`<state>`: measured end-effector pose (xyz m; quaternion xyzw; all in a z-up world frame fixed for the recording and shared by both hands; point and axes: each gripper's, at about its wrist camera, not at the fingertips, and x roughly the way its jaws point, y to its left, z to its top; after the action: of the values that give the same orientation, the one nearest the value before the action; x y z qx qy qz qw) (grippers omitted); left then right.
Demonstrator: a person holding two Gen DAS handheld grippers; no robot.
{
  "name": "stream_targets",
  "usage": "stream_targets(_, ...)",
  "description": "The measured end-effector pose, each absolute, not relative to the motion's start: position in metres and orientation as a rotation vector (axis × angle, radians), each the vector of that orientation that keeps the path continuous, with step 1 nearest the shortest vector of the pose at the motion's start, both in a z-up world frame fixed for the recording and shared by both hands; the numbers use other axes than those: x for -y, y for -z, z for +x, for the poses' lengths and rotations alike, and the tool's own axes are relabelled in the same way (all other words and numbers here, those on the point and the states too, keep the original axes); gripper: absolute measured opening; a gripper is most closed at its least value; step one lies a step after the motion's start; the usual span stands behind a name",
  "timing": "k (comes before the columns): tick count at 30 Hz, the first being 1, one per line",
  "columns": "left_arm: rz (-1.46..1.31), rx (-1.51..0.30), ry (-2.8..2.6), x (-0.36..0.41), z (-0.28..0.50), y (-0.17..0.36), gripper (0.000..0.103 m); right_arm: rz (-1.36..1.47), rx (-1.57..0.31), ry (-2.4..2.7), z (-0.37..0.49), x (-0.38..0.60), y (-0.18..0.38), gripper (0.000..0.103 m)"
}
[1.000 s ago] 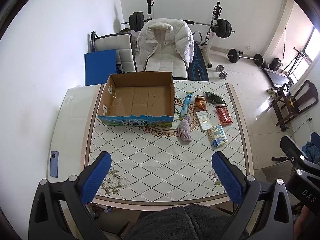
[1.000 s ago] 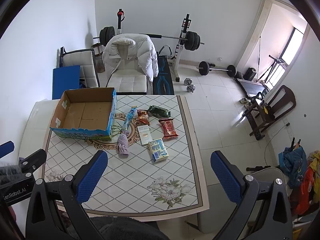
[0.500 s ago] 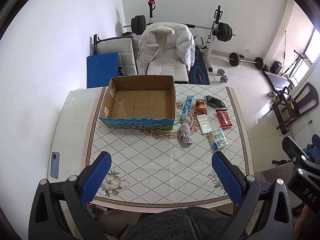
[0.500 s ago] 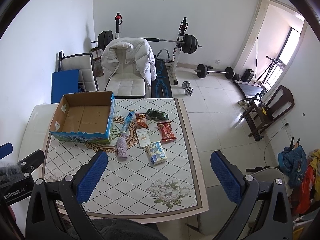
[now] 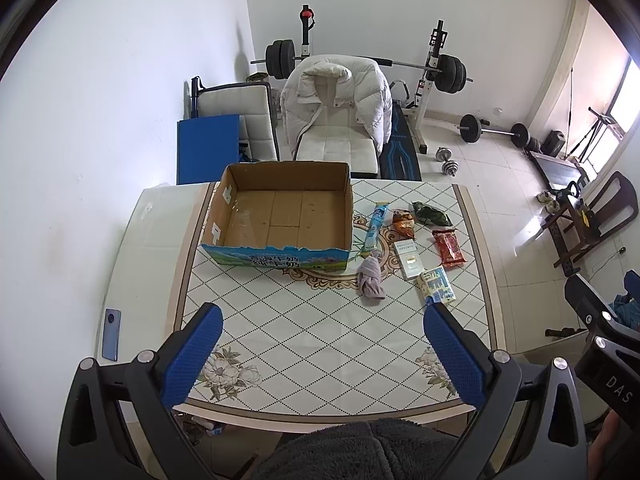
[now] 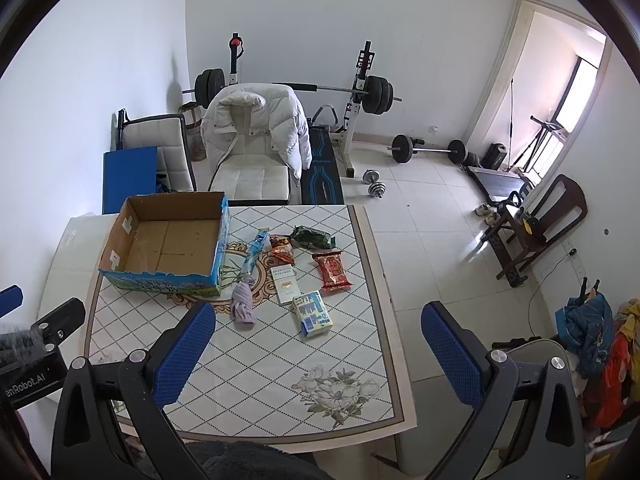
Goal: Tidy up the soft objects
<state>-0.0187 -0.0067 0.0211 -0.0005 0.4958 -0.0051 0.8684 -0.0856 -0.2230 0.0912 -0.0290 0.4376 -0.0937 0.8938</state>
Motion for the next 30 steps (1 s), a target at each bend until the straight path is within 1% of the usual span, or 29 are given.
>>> stream_targets(30,0.0,-1.022,0.009,0.009,-0.019,-0.027,0.103,-0.054,-0.905,0.163,-0.075,0.224,-0.089,0.103)
